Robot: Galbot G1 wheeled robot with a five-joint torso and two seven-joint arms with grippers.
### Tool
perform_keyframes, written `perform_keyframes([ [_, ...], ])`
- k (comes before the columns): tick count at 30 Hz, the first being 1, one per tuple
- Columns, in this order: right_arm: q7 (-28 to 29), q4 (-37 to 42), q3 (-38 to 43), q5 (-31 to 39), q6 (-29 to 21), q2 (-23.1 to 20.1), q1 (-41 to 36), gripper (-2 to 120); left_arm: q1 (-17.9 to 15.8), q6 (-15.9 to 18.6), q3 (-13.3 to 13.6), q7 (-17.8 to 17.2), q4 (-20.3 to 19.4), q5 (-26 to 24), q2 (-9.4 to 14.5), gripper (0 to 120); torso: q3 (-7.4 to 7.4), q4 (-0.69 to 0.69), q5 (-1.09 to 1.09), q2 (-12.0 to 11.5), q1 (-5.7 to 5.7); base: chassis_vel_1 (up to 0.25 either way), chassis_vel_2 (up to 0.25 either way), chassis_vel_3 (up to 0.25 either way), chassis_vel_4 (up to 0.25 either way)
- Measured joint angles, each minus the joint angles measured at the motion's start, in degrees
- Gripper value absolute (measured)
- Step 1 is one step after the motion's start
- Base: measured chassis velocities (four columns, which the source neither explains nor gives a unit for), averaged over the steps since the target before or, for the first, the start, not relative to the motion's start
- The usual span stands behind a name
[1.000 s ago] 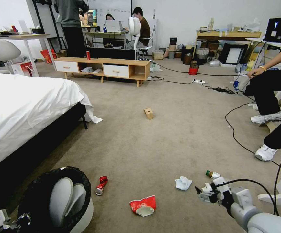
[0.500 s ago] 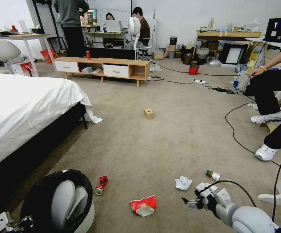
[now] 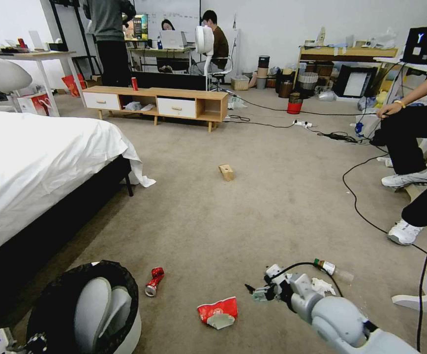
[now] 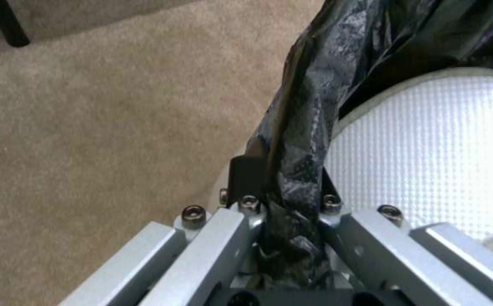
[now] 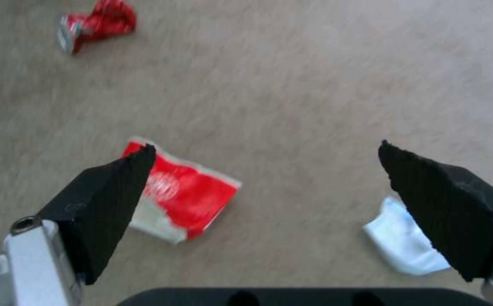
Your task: Pick up the trash bin and place the garbage on the floor into it.
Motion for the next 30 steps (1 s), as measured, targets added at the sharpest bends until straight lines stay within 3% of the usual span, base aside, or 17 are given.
perform_keyframes([
  [13, 0.9, -10.7, -11.4, -2.3, 2.8, 3.3, 4.9, 100, -0.6, 0.0, -0.1, 0.1, 0.6, 0.7, -0.6, 2, 0.0, 0.01, 0.01, 0.0, 0.0, 0.0, 0.0, 0.0, 0.0],
  [30, 0.8, -21.8, -19.3, -3.4, 7.3, 8.6, 13.8, 99, -0.6, 0.0, -0.9, 0.3, 0.3, 0.7, -1.0, 2, 0.0, 0.02, 0.0, 0.0, 0.0, 0.0, 0.0, 0.0, 0.0],
])
